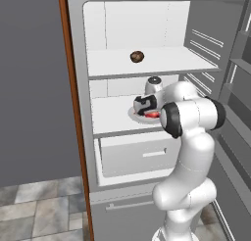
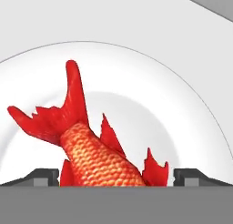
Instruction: Transport the fish from the fridge to the microwave and turn on the microwave.
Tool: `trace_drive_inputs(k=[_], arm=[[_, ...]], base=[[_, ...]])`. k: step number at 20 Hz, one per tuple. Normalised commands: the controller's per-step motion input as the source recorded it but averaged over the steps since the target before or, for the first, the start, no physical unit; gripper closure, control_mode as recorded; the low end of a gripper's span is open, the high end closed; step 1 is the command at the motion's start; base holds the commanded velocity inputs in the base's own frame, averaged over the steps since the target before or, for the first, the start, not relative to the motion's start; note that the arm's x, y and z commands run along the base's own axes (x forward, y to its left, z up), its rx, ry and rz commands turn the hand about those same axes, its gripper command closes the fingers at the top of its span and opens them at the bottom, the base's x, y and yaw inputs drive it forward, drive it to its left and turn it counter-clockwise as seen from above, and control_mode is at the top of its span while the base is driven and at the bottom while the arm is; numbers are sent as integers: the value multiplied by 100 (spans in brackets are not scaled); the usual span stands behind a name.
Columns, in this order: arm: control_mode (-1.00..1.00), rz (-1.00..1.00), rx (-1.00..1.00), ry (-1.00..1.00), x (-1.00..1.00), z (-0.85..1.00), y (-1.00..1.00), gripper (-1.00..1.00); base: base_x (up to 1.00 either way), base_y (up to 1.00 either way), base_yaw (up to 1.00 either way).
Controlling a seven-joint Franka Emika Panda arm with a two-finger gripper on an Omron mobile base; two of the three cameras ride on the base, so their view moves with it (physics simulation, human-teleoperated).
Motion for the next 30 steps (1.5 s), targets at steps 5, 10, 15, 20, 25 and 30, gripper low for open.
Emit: trace_drive_inputs(k=[5, 10, 15, 20, 25, 30], arm=[[-100, 3, 0, 4, 14, -20, 0, -100], [-100, 4, 0, 2, 12, -18, 0, -100], [-100, 4, 0, 6, 1, -25, 0, -100], [-100, 6, 0, 3, -4, -28, 0, -100], [-100, 6, 0, 0, -18, -24, 0, 100], [-100, 5, 0, 0, -19, -23, 0, 100]], base=[[0, 0, 0], [0, 0, 0], [0, 0, 0], [0, 0, 0], [0, 0, 0], [0, 0, 0]])
